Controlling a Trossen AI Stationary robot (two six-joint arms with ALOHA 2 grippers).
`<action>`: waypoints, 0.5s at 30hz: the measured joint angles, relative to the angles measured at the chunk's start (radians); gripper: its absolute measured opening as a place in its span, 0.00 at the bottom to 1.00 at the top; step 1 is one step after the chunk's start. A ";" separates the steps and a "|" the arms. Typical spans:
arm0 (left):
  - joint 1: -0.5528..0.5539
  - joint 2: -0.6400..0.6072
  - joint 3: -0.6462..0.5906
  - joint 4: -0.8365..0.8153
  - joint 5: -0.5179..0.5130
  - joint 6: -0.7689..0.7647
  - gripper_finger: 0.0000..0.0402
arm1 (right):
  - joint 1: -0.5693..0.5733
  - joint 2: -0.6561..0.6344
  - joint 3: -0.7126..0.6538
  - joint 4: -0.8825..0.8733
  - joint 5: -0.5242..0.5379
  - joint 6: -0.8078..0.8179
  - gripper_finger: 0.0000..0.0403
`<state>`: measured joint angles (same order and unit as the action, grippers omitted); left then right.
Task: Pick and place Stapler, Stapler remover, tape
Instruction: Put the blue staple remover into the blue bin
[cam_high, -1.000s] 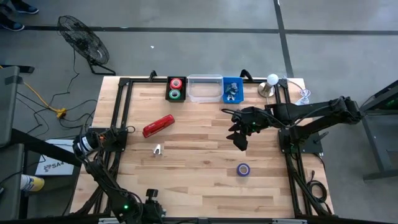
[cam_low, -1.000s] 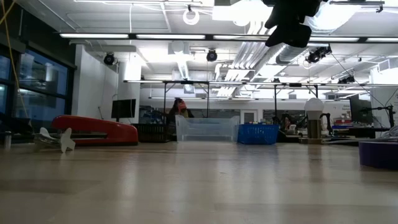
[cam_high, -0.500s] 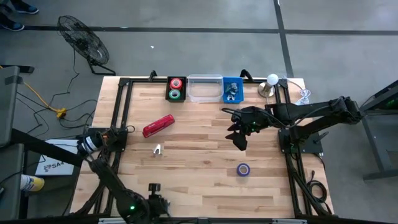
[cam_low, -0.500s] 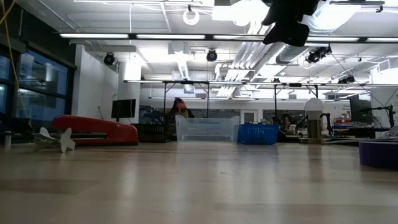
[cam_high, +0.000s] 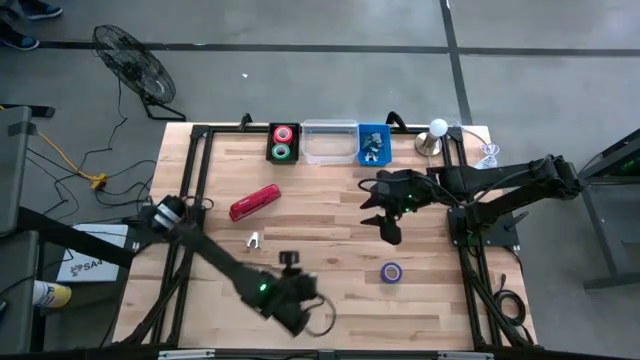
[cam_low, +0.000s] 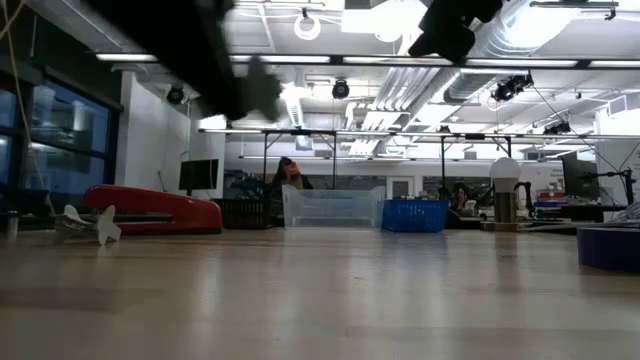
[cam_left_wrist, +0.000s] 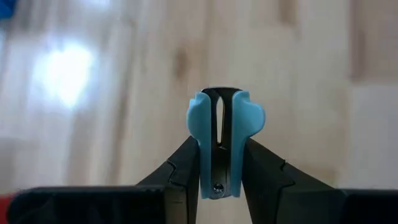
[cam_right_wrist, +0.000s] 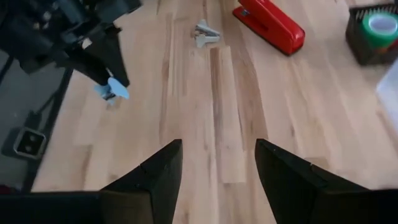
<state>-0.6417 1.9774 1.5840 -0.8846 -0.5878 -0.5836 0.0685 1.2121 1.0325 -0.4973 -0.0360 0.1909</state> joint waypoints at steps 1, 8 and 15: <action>0.024 0.000 0.014 0.003 -0.003 0.027 0.21 | 0.000 0.000 0.000 0.000 0.000 -0.027 0.48; 0.186 -0.002 0.146 0.000 -0.018 0.213 0.21 | 0.000 0.000 0.000 0.000 0.003 -0.219 0.48; 0.306 -0.002 0.306 -0.023 -0.007 0.342 0.21 | 0.000 0.000 0.000 0.000 0.003 -0.309 0.48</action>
<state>-0.3358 1.9755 1.8895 -0.9078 -0.5947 -0.2413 0.0685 1.2121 1.0325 -0.4973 -0.0329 -0.1177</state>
